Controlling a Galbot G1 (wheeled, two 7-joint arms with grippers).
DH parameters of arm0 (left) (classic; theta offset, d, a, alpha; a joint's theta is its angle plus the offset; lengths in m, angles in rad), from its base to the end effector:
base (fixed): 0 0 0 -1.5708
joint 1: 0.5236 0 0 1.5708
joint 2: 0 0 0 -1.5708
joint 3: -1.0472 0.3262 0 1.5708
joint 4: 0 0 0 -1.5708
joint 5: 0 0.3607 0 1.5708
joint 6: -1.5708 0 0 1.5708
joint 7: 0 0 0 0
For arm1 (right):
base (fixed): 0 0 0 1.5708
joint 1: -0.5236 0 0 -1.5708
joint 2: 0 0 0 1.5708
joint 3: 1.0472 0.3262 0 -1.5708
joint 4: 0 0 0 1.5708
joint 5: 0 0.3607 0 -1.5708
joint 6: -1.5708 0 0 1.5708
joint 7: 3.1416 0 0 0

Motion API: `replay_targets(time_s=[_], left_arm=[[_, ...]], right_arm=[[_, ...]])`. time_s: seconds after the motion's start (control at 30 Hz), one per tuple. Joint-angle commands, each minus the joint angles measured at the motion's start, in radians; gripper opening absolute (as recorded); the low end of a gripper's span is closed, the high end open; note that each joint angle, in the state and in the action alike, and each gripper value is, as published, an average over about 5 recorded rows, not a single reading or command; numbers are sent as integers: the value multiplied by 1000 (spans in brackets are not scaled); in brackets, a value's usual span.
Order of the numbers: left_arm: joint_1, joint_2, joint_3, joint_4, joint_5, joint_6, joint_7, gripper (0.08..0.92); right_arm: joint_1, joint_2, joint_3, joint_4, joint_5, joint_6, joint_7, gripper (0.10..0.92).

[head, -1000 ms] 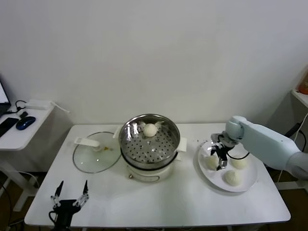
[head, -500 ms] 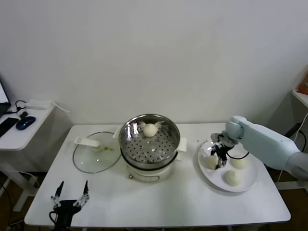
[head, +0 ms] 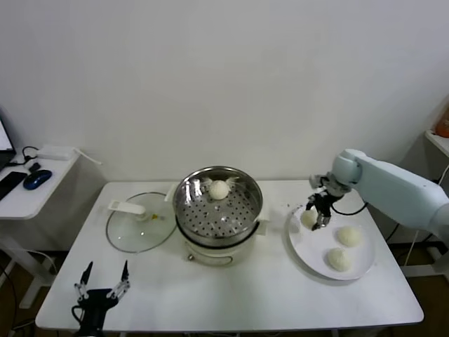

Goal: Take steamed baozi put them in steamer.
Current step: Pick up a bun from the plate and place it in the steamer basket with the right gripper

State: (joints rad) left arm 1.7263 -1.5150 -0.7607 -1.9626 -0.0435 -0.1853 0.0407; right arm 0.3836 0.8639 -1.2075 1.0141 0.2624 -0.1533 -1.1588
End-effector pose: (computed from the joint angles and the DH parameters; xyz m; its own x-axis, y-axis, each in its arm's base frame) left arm 0.1367 0.0887 -0.3466 -0.9874 -0.1341 0.0838 -0.1210 0.9820 0.1450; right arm 0.5767 -0.1058 -0.1306 -0.0903 -0.1764 0.9802 -0.9909 -0.0823 -0.1061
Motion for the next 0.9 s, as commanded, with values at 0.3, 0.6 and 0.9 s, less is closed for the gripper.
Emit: replay_targets(time_s=[0.3,0.6,0.9], left_arm=[[-5,-5,14,-2,10,0,-1,823],[2,-12,20,-6,18,-14,-1,823],[3,-20,18,-17,30,-8,-1,823]], right_arm=[[438,155,-263,79,424,-30,24,704],[335,389,-190,-23,439,-61,54,704],[172,584,-99,-174,359,-62,57,706]])
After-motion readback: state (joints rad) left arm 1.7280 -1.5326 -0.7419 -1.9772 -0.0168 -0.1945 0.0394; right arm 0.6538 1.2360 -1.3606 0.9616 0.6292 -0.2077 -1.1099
